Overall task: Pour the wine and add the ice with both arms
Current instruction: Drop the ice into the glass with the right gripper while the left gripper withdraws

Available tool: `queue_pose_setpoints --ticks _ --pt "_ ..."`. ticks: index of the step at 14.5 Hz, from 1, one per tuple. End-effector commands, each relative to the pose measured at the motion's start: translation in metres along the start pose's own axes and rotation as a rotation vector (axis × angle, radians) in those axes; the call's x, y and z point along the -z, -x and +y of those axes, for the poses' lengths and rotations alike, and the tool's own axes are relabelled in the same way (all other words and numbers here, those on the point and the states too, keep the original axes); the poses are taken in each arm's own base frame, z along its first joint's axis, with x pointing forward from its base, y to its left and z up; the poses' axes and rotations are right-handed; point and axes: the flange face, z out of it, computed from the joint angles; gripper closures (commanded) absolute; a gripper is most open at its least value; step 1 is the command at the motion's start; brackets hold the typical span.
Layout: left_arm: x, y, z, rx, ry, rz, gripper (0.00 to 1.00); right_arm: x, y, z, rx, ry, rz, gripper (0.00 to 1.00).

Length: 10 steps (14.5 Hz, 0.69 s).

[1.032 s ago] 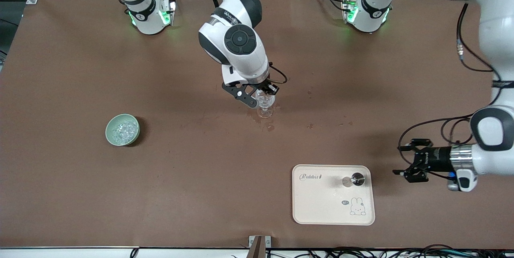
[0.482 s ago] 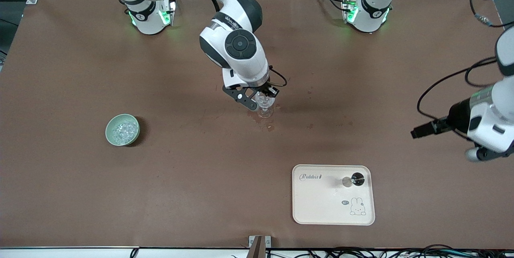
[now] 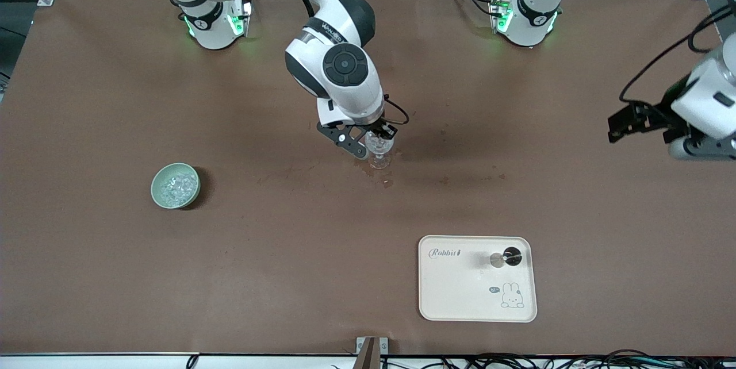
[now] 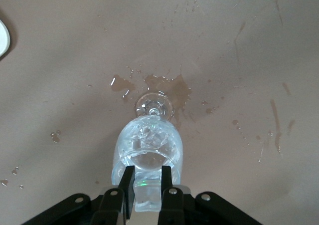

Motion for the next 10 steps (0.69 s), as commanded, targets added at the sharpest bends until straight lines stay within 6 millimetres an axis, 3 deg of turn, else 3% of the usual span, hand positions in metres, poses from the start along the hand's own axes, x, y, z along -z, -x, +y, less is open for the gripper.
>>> queue_pose_setpoints --ticks 1,5,7,8,10 --pt "0.005 0.043 0.001 -0.016 -0.012 -0.011 0.0 0.001 0.002 -0.002 0.005 0.006 0.012 0.88" --pt "0.008 0.072 0.011 -0.037 -0.018 -0.017 0.0 -0.001 0.003 -0.003 0.004 0.001 0.011 0.83" --pt "0.012 0.079 0.007 -0.029 -0.019 -0.009 0.0 -0.003 0.002 -0.003 0.005 0.004 0.008 0.82" --pt "0.013 0.079 0.007 -0.029 -0.019 -0.009 0.0 -0.003 0.002 -0.003 0.007 0.003 0.008 0.75" --pt "0.014 0.079 0.006 -0.027 -0.018 -0.005 0.0 -0.002 0.002 -0.003 0.011 0.001 0.009 0.46"
